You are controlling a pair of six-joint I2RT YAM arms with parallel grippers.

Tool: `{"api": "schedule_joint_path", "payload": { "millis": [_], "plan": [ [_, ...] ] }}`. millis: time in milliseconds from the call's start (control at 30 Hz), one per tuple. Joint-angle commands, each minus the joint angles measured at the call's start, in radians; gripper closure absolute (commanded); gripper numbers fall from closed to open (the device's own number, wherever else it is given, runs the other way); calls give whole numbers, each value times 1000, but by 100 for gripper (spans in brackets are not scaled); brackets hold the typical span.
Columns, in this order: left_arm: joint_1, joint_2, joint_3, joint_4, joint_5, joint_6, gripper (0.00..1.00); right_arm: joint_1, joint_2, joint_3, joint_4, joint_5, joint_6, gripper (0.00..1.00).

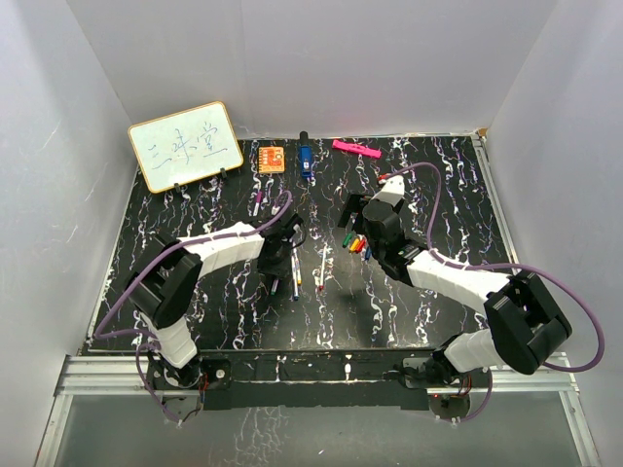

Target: Insert the pens into the pen caps

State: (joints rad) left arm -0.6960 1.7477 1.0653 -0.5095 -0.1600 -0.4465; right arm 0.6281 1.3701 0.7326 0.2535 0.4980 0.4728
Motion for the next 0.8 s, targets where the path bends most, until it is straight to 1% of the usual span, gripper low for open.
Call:
{"api": "schedule_joint_path", "payload": {
  "millis": [0, 233, 400, 467, 500, 533, 600, 633, 767],
  "plan": [
    [-3, 56, -2, -88, -31, 28, 75, -1, -11, 12, 38, 2, 12, 20],
    [-3, 87, 14, -75, 2, 56, 72, 0, -26, 2, 36, 8, 9, 20],
    [-3, 101, 15, -44, 39, 62, 72, 1, -20, 5, 36, 7, 12, 20],
    [-3, 107, 14, -37, 50, 59, 73, -1, -17, 5, 36, 7, 14, 20],
    [-3, 110, 12, -34, 55, 59, 75, 0, -17, 6, 35, 7, 13, 20],
    [-3, 111, 8, -31, 60, 58, 81, 0, -16, 7, 34, 9, 13, 20],
    [-3, 115, 2, -27, 62, 59, 96, 0, -13, 10, 29, 13, 14, 21],
    [-3, 117, -2, -24, 64, 60, 100, 0, -11, 12, 26, 16, 15, 21],
    [-3, 142, -8, -23, 71, 73, 100, 0, 9, 26, 2, 23, 26, 22]
  ]
}}
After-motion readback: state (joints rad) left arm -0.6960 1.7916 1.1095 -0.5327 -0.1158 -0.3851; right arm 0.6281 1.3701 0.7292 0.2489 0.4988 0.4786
